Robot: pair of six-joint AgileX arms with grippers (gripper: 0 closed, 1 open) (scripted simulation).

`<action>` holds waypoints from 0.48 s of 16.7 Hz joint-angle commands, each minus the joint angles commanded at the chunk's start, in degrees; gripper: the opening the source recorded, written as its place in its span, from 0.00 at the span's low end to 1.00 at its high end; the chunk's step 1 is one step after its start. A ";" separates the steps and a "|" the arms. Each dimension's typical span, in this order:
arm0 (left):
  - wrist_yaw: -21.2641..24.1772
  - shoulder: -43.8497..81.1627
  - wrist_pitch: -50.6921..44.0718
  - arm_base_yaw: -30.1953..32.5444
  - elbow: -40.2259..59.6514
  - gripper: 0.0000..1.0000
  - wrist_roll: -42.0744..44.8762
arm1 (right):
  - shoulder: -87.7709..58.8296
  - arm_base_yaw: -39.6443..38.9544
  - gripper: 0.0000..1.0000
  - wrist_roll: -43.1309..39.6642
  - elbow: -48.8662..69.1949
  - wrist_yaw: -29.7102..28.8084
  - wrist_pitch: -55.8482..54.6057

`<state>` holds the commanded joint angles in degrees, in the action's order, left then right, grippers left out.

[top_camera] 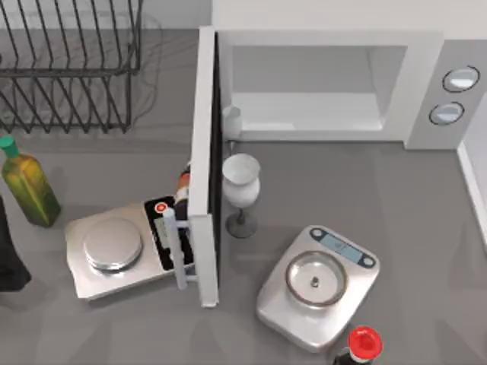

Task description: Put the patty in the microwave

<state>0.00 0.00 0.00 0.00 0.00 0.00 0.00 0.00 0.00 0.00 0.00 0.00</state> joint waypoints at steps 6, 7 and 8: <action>0.00 0.00 0.00 0.00 0.00 1.00 0.00 | -6.31 -0.68 1.00 -5.69 4.82 0.18 5.82; 0.00 0.00 0.00 0.00 0.00 1.00 0.00 | -9.43 -0.88 1.00 -8.19 6.89 0.17 8.47; 0.00 0.00 0.00 0.00 0.00 1.00 0.00 | -13.14 -1.08 1.00 -10.98 9.16 0.13 11.46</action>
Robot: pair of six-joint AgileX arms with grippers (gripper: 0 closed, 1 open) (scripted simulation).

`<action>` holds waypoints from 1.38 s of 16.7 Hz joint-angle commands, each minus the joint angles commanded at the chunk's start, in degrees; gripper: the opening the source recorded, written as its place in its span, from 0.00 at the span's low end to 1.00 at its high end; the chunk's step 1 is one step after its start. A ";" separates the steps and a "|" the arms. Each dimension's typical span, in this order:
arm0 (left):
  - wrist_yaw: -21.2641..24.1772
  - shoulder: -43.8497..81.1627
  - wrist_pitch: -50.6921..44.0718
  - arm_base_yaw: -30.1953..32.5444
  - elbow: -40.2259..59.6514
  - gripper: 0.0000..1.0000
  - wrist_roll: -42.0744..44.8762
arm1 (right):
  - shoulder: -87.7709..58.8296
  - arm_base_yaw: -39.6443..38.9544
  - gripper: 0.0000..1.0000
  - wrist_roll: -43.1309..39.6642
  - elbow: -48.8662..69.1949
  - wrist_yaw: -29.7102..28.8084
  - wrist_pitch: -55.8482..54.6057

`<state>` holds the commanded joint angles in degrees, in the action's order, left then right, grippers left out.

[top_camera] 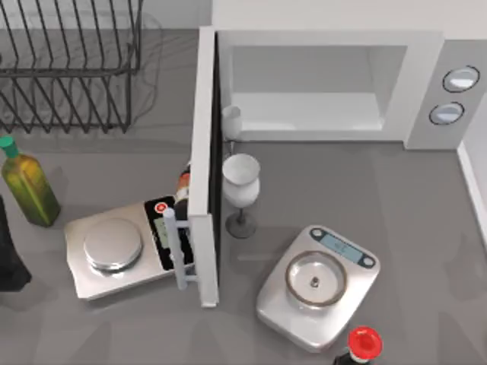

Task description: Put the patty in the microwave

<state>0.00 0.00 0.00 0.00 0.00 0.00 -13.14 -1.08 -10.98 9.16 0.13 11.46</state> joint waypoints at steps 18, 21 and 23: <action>0.00 0.00 0.00 0.00 0.00 1.00 0.00 | -62.29 -3.20 1.00 -41.45 33.07 -0.45 45.01; 0.00 0.00 0.00 0.00 0.00 1.00 0.00 | -62.08 -2.94 1.00 -41.36 32.87 -0.44 44.86; 0.00 0.00 0.00 0.00 0.00 1.00 0.00 | -62.63 -3.03 1.00 -41.42 32.31 -0.44 43.97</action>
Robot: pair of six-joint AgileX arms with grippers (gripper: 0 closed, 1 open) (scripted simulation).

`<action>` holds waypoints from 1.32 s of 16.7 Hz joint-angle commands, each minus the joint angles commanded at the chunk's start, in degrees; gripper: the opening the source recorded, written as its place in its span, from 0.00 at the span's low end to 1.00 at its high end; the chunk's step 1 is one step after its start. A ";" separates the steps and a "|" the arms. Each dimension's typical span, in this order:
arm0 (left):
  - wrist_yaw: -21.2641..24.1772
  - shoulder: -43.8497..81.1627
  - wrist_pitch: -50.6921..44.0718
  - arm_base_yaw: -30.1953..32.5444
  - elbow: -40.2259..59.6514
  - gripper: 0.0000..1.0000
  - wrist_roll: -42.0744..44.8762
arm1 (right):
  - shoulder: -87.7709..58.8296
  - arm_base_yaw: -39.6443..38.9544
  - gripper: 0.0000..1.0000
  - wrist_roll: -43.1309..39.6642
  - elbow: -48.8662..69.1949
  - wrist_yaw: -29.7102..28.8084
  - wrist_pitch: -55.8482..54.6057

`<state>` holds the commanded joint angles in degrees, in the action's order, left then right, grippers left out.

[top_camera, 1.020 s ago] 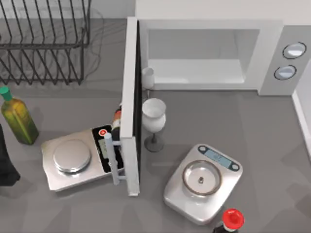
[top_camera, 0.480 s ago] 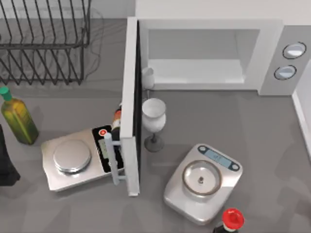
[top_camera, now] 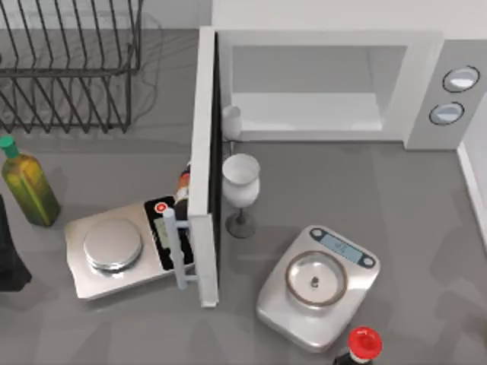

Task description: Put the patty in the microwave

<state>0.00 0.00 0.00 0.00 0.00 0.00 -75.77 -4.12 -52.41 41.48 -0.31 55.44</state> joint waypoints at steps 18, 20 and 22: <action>0.00 0.00 0.00 0.00 0.00 1.00 0.00 | -11.53 -0.24 0.70 0.24 -10.88 0.02 -22.47; 0.00 0.00 0.00 0.00 0.00 1.00 0.00 | -11.53 -0.24 0.55 0.24 -10.88 0.02 -22.47; 0.00 0.00 0.00 0.00 0.00 1.00 0.00 | -11.53 -0.24 0.40 0.24 -10.88 0.02 -22.47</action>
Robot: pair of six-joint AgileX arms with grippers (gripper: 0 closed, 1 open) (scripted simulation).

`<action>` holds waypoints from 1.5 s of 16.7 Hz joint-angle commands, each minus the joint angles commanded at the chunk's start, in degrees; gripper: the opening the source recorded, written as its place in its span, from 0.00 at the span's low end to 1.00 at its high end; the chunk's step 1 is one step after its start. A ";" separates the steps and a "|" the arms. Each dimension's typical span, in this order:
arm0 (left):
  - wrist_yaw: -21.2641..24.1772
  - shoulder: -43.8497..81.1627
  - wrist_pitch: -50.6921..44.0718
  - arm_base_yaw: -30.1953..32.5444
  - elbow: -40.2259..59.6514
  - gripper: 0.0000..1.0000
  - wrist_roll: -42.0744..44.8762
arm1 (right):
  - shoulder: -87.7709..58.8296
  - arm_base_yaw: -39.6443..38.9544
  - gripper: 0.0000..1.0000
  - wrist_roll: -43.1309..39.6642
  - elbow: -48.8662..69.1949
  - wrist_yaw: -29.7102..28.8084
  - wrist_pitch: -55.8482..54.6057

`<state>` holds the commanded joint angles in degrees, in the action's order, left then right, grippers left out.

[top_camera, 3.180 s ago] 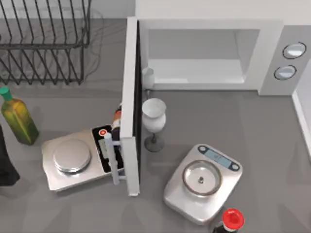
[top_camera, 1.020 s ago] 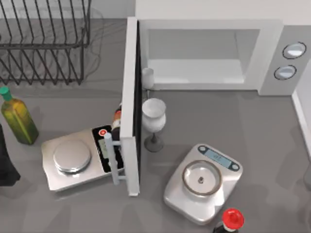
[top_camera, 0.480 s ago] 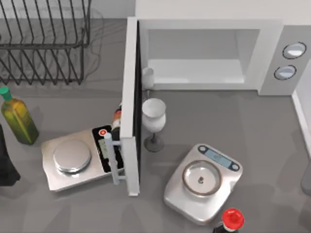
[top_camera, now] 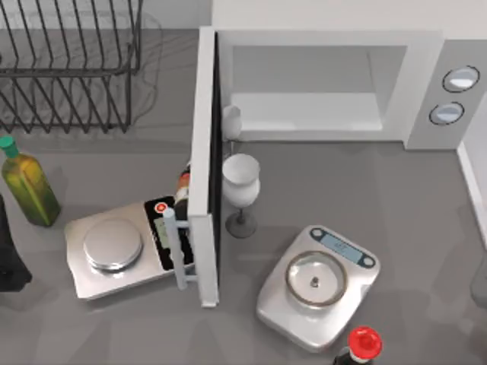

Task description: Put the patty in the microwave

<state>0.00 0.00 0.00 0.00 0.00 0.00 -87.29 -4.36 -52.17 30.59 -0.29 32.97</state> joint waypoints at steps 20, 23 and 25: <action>0.00 0.00 0.00 0.00 0.00 1.00 0.00 | 7.42 0.21 0.00 0.39 9.71 0.87 16.59; 0.00 0.00 0.00 0.00 0.00 1.00 0.00 | 10.67 0.36 0.00 0.33 15.18 0.87 27.04; 0.00 0.00 0.00 0.00 0.00 1.00 0.00 | 12.75 0.40 0.00 0.36 18.25 0.86 31.55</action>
<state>0.00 0.00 0.00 0.00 0.00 0.00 -74.55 -3.96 -51.81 48.84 0.57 64.51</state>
